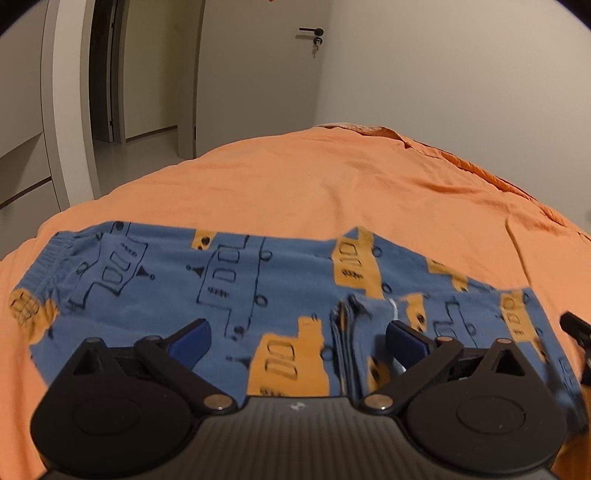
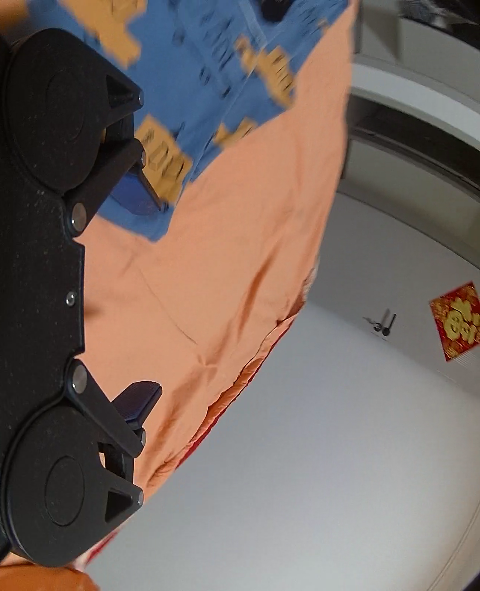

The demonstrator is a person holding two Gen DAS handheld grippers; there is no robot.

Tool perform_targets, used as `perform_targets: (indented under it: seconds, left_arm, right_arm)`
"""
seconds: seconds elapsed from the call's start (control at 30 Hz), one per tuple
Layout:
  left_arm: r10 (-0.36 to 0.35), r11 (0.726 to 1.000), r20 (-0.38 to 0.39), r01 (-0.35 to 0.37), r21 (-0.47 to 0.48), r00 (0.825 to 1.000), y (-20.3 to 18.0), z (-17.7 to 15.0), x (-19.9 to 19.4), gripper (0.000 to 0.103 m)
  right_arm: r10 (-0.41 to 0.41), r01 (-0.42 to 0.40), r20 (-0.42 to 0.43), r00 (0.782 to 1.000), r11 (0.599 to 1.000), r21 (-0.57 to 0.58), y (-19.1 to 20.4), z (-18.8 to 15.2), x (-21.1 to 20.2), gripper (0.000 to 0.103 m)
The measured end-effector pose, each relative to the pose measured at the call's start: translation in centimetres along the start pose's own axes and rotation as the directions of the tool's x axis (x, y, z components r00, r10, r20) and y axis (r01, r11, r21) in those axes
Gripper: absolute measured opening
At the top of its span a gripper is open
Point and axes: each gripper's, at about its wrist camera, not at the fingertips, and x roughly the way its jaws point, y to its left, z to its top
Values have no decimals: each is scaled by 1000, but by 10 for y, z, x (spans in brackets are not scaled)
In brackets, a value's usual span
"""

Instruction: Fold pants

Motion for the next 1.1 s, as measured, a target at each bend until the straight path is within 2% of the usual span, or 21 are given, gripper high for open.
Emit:
perform_targets:
  seconds: [0.07,0.13,0.2,0.23,0.33,0.43,0.57,0.73,0.83,0.93,1.03,1.1]
  left_arm:
    - [21,998,5,-21,55,1000,-8,-9,-4,102]
    - [53,994,17,-54,92,998,-13,-17,-5,103]
    - [57,995,16,-58,81,998,-14,-18,-9,102]
    - [59,995,12,-60,78,998,-13,-17,-11,102]
    - [77,996,-7,-76,51,997,-4,-15,-22,103]
    - [70,997,-48,-71,-20,996,9,-12,-30,103]
    - [86,985,-122,-103,-139,989,25,-10,-40,103]
    - [57,967,-166,-95,-235,985,44,-6,-47,103]
    - [58,962,-169,-100,-254,984,53,-4,-48,103]
    - [69,953,-160,-112,-280,985,65,1,-56,103]
    - [76,952,-93,-100,-288,993,84,7,-69,103]
    - [125,947,-49,-134,-291,991,98,7,-75,103]
  right_arm:
    - [13,-14,19,1000,1000,20,5,-10,-32,102]
    - [-18,18,8,1000,1000,-2,21,-29,-54,102]
    - [-62,61,-13,998,996,-57,37,-54,-54,102]
    - [-86,86,14,996,994,-69,39,-58,-58,102]
    - [-134,138,52,990,987,-79,40,-48,-67,102]
    - [-100,103,77,992,994,-44,36,-38,-74,102]
    - [-54,52,-24,998,994,-92,52,-41,-58,102]
    - [-57,56,-16,998,995,-78,50,-38,-61,102]
    - [-38,40,29,999,998,-49,45,-27,-71,102]
    - [8,-2,71,997,997,-83,49,-11,-72,102]
    - [112,-100,105,988,988,-116,58,13,-61,102]
    - [192,-177,123,974,977,-123,66,32,-50,102]
